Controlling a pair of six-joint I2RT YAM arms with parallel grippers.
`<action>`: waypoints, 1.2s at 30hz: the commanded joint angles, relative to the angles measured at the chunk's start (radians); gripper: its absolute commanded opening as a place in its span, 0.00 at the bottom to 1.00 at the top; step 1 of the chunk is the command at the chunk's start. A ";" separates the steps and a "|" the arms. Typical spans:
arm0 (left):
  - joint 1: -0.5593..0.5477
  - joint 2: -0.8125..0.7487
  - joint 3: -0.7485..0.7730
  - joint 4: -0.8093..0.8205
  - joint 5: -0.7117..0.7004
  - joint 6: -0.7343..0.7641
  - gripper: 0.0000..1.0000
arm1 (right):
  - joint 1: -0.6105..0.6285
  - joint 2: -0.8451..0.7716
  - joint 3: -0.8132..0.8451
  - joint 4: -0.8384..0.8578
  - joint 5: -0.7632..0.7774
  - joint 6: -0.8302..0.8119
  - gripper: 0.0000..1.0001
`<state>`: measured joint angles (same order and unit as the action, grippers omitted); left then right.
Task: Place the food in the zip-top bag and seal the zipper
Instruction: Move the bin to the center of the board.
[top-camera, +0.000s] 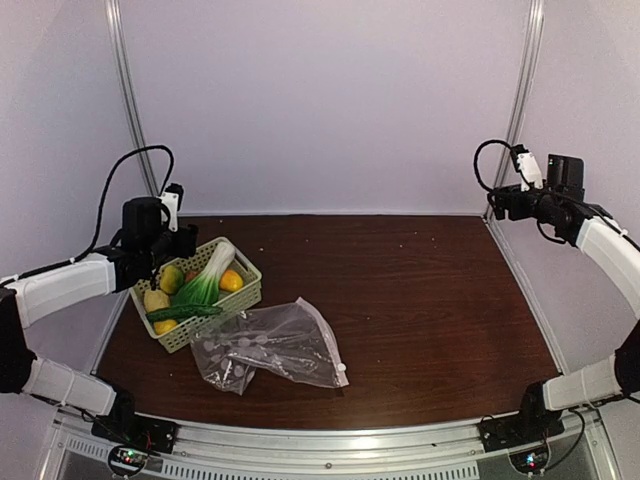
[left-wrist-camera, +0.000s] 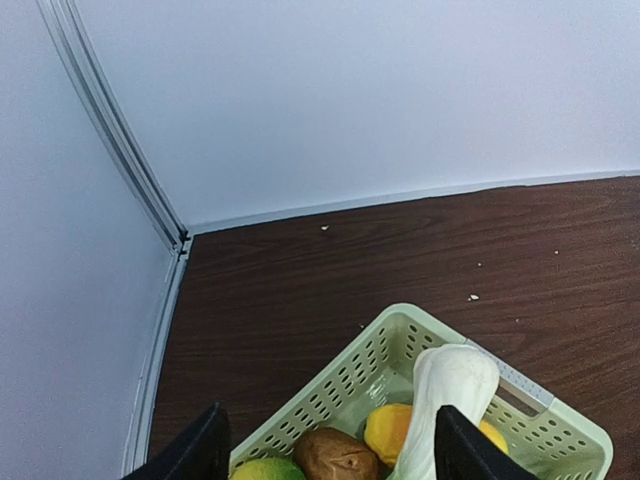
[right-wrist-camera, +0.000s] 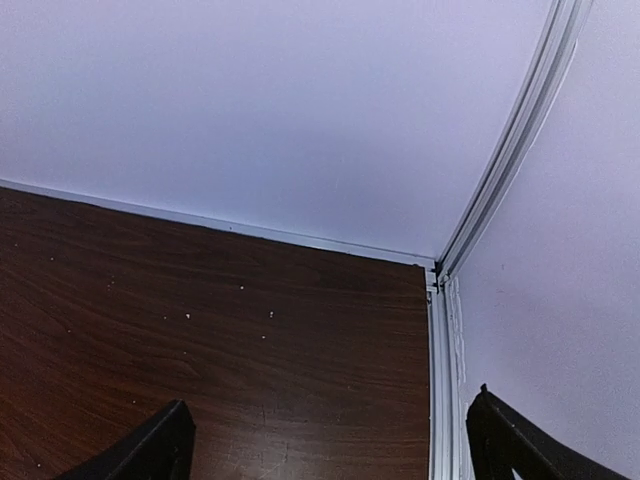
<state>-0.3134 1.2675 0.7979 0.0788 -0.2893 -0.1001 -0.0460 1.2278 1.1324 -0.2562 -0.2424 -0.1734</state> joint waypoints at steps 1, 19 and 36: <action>0.019 -0.028 -0.030 0.120 0.035 -0.039 0.72 | -0.008 0.014 -0.031 -0.046 0.065 0.005 0.98; 0.032 -0.091 0.115 -0.417 -0.228 -0.373 0.68 | -0.021 0.031 -0.259 0.100 -0.323 -0.017 0.98; 0.201 -0.165 0.007 -0.734 -0.100 -0.679 0.62 | -0.022 0.044 -0.296 0.119 -0.394 -0.079 0.95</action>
<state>-0.1673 1.1194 0.8600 -0.6014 -0.4534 -0.7025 -0.0624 1.2366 0.8242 -0.1230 -0.5957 -0.2188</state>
